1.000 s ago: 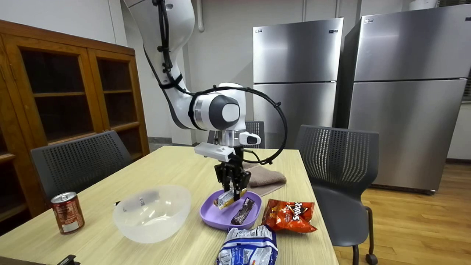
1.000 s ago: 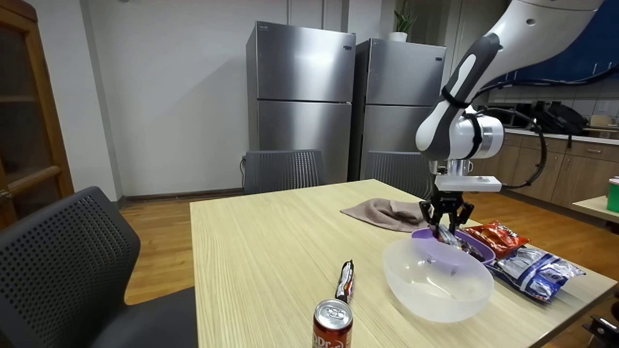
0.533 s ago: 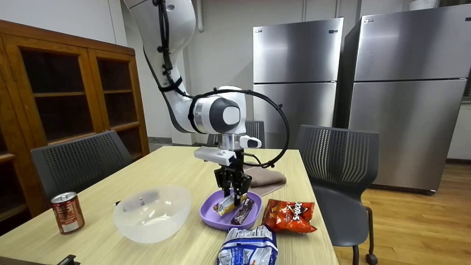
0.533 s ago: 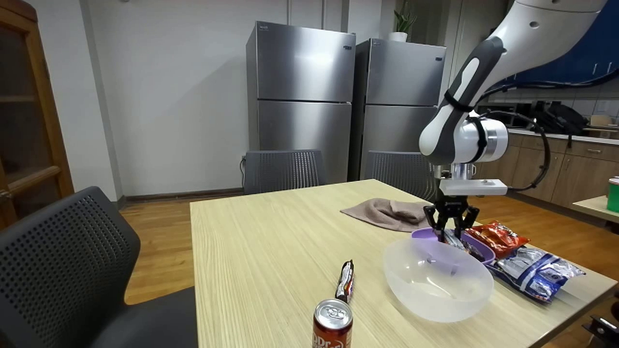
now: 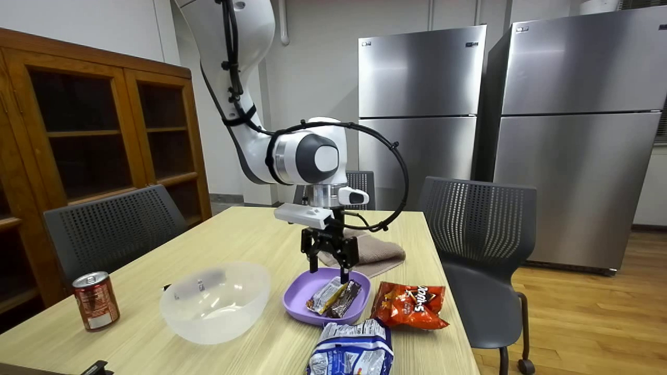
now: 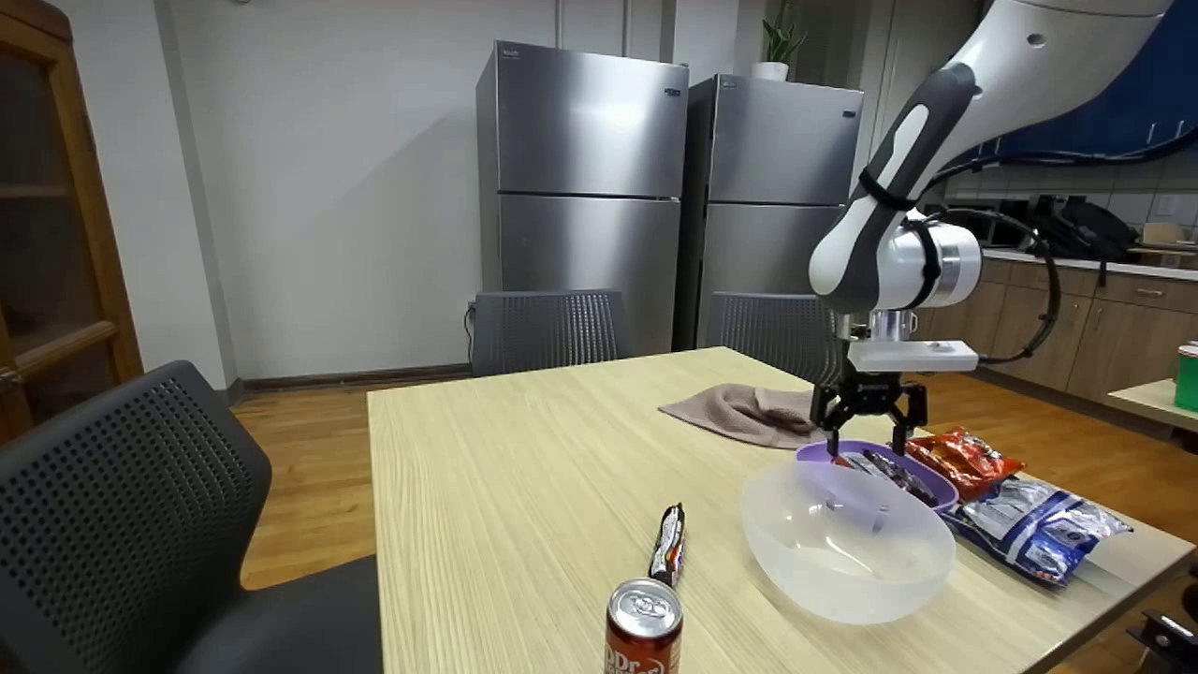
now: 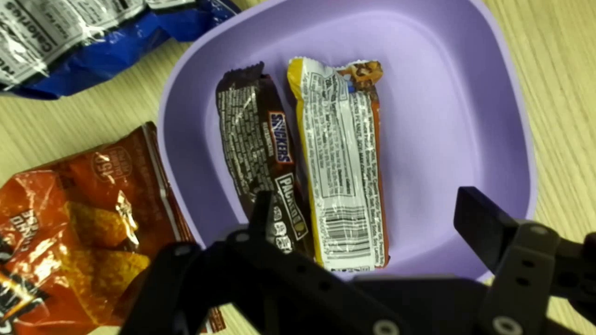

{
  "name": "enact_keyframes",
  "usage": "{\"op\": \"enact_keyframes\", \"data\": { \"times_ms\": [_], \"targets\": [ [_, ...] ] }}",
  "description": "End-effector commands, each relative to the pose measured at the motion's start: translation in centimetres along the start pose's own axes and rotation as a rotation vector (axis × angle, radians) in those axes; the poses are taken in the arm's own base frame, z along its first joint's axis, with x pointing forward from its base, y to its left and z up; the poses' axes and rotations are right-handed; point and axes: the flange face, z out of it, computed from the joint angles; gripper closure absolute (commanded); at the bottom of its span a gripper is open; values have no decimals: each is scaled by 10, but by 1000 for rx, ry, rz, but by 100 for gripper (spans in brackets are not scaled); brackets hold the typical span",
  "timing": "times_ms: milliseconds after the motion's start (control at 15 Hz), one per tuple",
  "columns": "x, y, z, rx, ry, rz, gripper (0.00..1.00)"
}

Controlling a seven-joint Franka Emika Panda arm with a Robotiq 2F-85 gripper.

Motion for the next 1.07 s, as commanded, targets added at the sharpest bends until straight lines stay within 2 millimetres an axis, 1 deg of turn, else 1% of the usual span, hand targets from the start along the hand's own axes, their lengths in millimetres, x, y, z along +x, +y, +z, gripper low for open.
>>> {"op": "enact_keyframes", "data": {
  "times_ms": [0, 200, 400, 667, 1000],
  "targets": [
    [-7, -9, -31, 8, 29, -46, 0],
    [-10, -23, -51, 10, 62, -83, 0],
    [-14, -45, -65, 9, 83, -121, 0],
    [-25, -88, -78, -2, 110, -193, 0],
    [-40, -144, -82, 12, 131, -266, 0]
  ]
}}
